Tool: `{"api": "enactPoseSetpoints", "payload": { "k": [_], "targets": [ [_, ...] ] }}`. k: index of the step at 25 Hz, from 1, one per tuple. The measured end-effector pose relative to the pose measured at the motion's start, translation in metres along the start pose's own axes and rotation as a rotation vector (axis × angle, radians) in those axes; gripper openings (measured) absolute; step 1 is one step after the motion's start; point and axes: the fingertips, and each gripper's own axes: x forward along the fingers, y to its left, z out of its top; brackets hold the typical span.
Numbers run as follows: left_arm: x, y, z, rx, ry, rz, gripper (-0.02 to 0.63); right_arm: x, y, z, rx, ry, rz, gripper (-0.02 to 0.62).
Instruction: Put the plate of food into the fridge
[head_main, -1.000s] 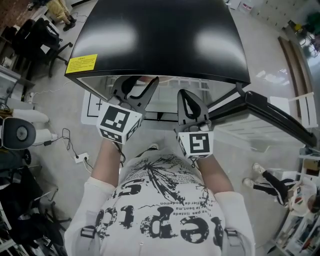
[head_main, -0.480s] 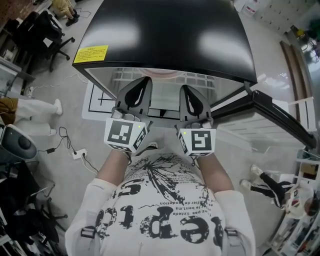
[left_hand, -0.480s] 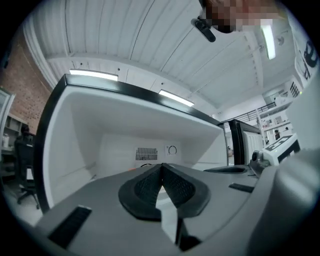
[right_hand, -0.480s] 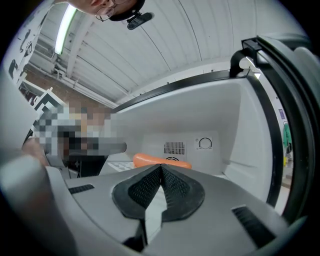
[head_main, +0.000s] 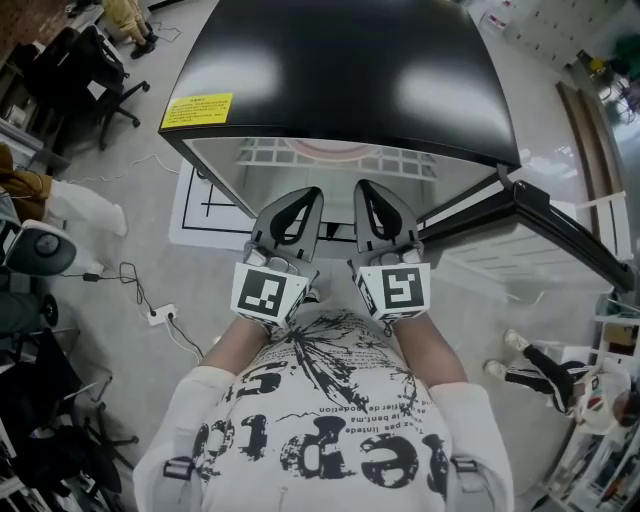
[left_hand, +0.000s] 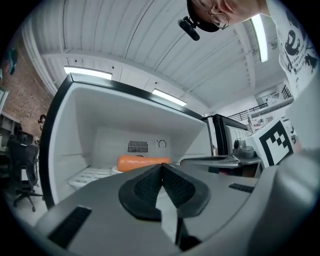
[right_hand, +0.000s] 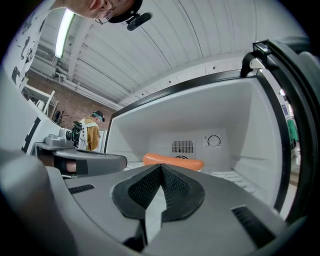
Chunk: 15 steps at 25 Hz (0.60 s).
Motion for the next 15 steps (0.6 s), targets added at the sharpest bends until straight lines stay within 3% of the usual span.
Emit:
{"api": "enactPoseSetpoints", "payload": {
  "k": [15],
  "targets": [
    [-0.001, 0.020, 0.006, -0.005, -0.017, 0.017, 0.008, 0.003, 0.011, -0.003, 0.021, 0.008, -0.025, 0.002]
  ]
}}
